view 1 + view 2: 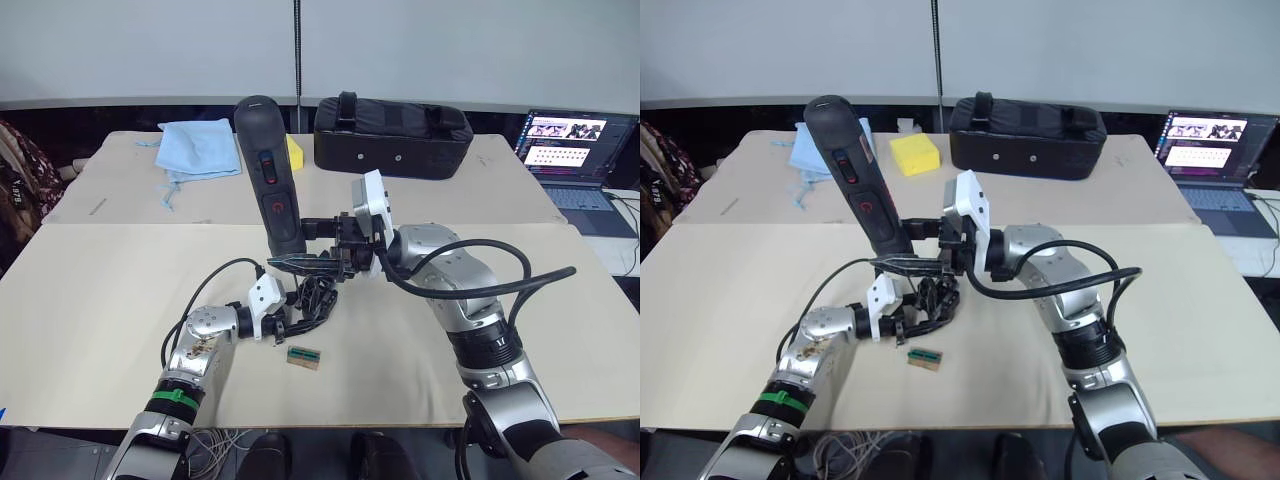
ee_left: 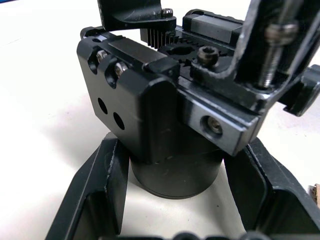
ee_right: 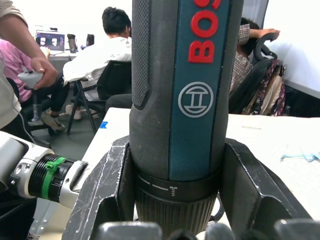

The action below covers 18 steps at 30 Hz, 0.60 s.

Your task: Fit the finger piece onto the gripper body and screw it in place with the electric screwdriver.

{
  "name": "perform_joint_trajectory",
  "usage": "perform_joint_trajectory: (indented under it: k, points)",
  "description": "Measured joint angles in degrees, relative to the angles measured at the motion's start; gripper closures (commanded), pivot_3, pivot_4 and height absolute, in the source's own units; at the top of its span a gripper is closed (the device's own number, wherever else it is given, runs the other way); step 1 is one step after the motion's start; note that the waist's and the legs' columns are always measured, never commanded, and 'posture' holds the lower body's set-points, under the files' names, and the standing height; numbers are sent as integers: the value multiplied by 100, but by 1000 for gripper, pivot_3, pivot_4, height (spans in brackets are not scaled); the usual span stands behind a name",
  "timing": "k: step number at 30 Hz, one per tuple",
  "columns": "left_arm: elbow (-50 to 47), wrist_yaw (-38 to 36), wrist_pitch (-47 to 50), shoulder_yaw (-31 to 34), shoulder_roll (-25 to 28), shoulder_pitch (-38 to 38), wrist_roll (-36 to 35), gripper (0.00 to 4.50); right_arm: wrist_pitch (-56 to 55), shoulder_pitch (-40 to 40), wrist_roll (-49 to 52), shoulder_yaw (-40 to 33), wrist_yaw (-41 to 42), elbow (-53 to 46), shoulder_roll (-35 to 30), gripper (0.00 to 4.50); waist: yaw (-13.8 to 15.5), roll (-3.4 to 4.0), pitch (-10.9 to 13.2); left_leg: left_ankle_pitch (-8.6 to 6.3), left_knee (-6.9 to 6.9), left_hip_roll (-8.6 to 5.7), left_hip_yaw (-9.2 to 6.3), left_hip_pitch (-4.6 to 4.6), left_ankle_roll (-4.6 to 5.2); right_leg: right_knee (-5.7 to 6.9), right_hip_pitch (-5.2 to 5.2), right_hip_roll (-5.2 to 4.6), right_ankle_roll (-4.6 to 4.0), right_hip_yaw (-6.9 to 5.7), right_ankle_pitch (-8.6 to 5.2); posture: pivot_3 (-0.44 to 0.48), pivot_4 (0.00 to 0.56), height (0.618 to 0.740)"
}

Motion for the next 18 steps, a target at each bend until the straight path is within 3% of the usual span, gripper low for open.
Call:
perform_joint_trajectory:
  k: [18]
  points:
    - [-61, 5, 20, 0, 0, 45, 0, 2233, -68, 131, -68, 13, 13, 23, 49, 2578, -5, 0, 0, 0, 0, 0, 0, 0, 0, 0, 0, 0, 0, 0, 0, 0, 150, 740]
